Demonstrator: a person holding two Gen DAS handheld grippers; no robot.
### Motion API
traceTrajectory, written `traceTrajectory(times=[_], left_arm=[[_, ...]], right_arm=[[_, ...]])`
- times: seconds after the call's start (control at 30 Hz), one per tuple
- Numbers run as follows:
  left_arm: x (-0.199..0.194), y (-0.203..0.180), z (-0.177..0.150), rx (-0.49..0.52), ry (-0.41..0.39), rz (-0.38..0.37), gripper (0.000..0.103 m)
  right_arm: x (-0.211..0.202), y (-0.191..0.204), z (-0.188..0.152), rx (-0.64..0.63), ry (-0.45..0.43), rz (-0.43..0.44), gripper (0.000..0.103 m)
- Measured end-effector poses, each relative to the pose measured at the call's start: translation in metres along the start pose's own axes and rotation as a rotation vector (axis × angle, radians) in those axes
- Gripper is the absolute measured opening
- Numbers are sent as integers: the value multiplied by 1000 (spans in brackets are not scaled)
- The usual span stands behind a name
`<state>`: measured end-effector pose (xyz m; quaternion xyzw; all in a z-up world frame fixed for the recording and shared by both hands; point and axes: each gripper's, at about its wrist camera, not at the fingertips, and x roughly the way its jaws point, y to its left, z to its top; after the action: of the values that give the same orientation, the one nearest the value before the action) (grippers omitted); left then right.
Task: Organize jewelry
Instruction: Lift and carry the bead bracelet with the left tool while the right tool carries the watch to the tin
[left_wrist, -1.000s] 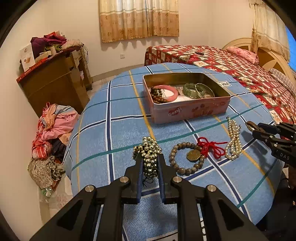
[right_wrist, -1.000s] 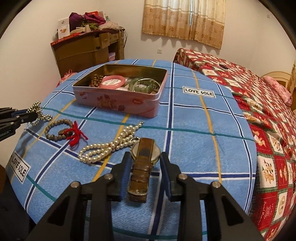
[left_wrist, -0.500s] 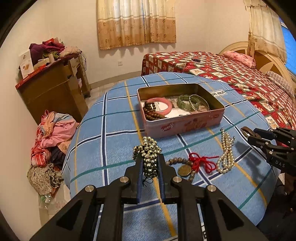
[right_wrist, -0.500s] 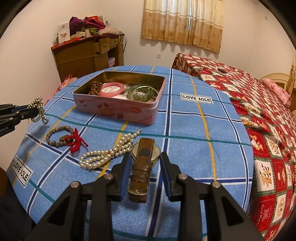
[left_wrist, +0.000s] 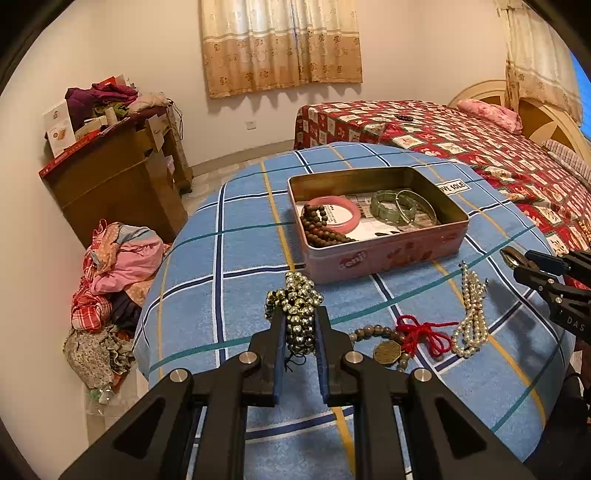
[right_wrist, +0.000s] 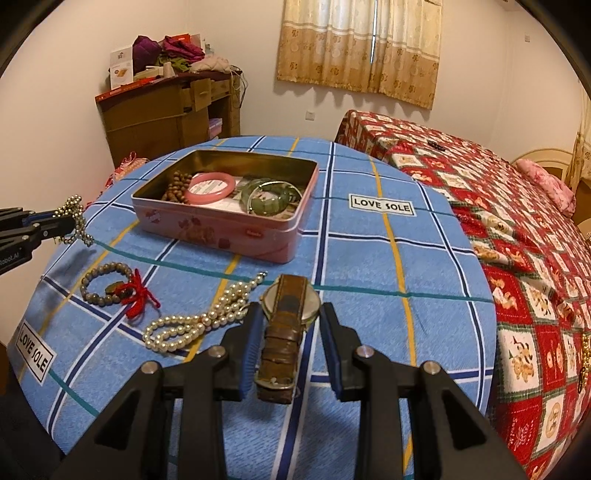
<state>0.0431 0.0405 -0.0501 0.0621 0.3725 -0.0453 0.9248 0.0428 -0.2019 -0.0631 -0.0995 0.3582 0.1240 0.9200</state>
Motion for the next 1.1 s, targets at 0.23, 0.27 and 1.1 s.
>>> traceTrajectory(times=[0.23,0.27,1.1], left_arm=[[3,3,5,-12,-6,20,14],[4,3,6,-15,-7,21,14],[16,7,73,-34,-91,23,14]], right_arm=[[3,-1,4,-6,-2,-16,34],[2,-1,5,-8,-4,-20,34],[10,-9,57,-50,-76,-57,34]])
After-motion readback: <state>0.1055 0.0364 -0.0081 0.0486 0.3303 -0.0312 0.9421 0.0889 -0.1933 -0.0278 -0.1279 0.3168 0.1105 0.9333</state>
